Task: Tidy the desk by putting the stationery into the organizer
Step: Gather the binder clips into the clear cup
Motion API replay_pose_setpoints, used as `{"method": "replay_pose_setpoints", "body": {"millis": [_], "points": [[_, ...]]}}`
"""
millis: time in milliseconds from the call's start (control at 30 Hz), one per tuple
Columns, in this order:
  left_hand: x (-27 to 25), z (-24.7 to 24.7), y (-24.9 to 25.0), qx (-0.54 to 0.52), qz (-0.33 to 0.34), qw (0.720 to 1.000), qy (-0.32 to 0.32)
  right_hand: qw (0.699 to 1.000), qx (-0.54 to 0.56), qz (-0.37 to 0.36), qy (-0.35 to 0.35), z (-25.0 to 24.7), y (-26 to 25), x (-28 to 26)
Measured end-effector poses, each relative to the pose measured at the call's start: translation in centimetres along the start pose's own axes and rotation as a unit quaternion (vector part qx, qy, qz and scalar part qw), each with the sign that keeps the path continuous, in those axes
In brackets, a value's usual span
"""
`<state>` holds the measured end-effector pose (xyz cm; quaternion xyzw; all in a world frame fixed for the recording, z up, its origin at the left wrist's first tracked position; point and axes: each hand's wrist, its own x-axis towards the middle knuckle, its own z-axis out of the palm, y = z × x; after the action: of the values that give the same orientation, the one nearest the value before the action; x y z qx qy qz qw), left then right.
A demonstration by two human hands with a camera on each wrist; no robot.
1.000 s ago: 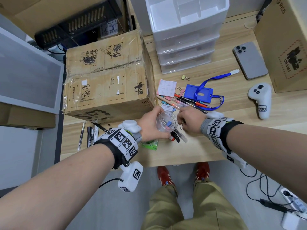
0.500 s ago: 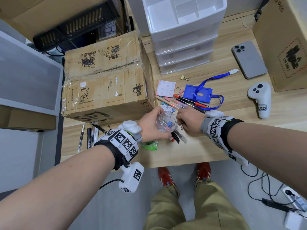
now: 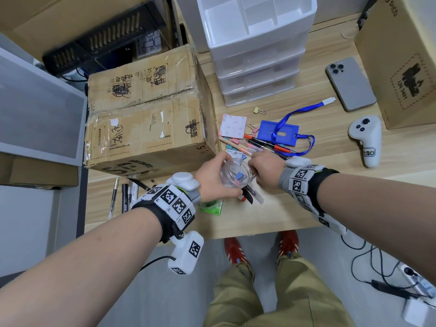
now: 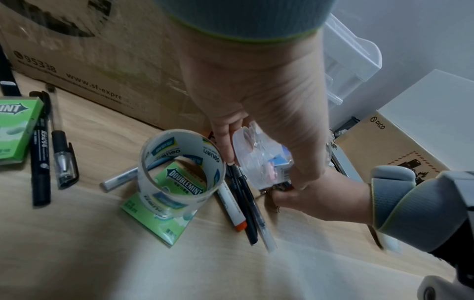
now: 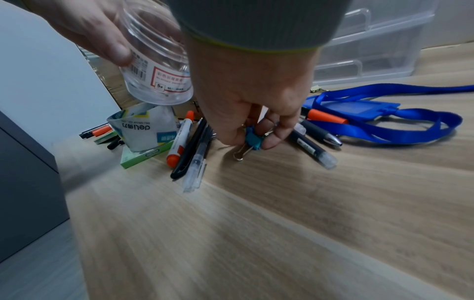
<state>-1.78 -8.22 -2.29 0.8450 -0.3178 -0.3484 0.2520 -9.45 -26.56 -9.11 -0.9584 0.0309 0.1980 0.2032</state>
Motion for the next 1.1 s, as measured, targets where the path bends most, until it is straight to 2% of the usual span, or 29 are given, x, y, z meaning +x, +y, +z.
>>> {"method": "replay_pose_setpoints", "body": {"millis": [134,401,534,668,835,1102], "points": [[0.1,-0.1,0.1,0.002,0.004,1.000,0.001,1.000,0.014,0.005,0.011,-0.3,-0.2,-0.2],[0.2,-0.3,0.5,0.012,0.004,1.000,0.001,0.987,0.156,0.042,0.014,-1.3,0.4,-0.8],[0.4,-0.6,0.8,0.024,0.002,1.000,-0.005,0.969,0.231,0.080,0.044,-3.5,0.6,-1.6],[0.8,-0.4,1.2,0.039,-0.018,0.999,-0.008,0.936,0.328,0.108,0.059,-6.4,0.5,-2.1],[1.1,-0.2,2.0,0.023,-0.031,0.999,-0.013,0.898,0.429,0.082,0.050,-8.9,-0.9,-2.4],[0.8,-0.7,2.6,-0.006,-0.033,0.999,-0.010,0.907,0.421,0.010,0.002,-8.5,-2.8,-2.9]]}}
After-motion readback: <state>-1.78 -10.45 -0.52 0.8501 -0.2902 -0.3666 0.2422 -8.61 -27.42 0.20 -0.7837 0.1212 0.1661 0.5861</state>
